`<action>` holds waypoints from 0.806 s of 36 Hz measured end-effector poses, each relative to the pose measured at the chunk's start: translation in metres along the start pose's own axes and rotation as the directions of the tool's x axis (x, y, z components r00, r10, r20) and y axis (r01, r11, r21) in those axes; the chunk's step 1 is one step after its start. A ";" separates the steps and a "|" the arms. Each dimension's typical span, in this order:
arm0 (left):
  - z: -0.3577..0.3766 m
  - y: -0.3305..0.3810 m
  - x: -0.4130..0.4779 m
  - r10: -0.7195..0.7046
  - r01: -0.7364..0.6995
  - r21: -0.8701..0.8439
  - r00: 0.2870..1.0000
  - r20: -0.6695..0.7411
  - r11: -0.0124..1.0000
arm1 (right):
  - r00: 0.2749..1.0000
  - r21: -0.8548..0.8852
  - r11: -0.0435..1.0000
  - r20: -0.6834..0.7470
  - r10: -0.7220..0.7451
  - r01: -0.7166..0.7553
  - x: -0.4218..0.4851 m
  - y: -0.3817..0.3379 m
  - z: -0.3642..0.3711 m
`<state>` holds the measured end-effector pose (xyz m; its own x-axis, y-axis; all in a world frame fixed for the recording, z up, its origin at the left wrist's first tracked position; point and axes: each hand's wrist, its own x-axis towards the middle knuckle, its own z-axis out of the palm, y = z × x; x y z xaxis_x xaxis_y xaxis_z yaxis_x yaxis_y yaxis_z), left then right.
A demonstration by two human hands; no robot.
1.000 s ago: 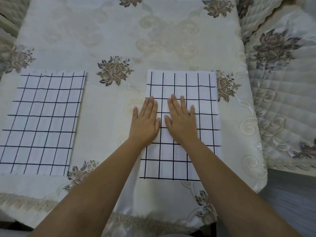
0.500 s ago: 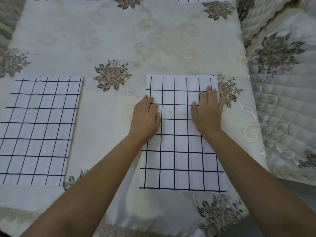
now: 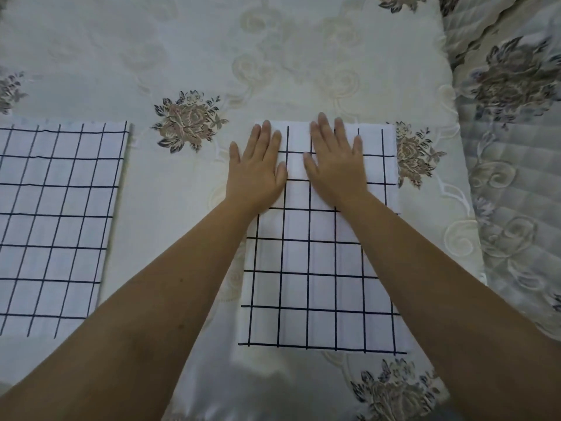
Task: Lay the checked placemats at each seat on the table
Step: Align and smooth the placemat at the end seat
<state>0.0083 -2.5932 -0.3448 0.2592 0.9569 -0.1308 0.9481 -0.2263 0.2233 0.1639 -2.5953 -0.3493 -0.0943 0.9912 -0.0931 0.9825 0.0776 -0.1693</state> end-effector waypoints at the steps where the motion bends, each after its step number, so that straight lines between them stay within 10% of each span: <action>1: 0.000 0.000 0.000 -0.009 0.009 -0.011 1.000 0.001 1.000 | 0.999 0.007 0.999 -0.005 0.031 -0.031 -0.001 0.007 -0.002; 16: -0.025 -0.006 -0.027 -0.220 0.226 -0.379 0.974 0.060 0.897 | 0.966 0.057 0.965 -0.016 0.259 -0.258 -0.019 0.036 -0.025; 29: -0.056 -0.085 -0.125 -0.266 0.208 -0.548 0.964 -0.028 0.810 | 0.992 0.358 0.932 -0.125 -0.017 0.061 -0.088 -0.166 -0.005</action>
<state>-0.1151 -2.6833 -0.2933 -0.0072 0.9873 -0.1585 0.7211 0.1150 0.6832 0.0097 -2.6950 -0.3080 -0.0900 0.9954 0.0330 0.8524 0.0941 -0.5143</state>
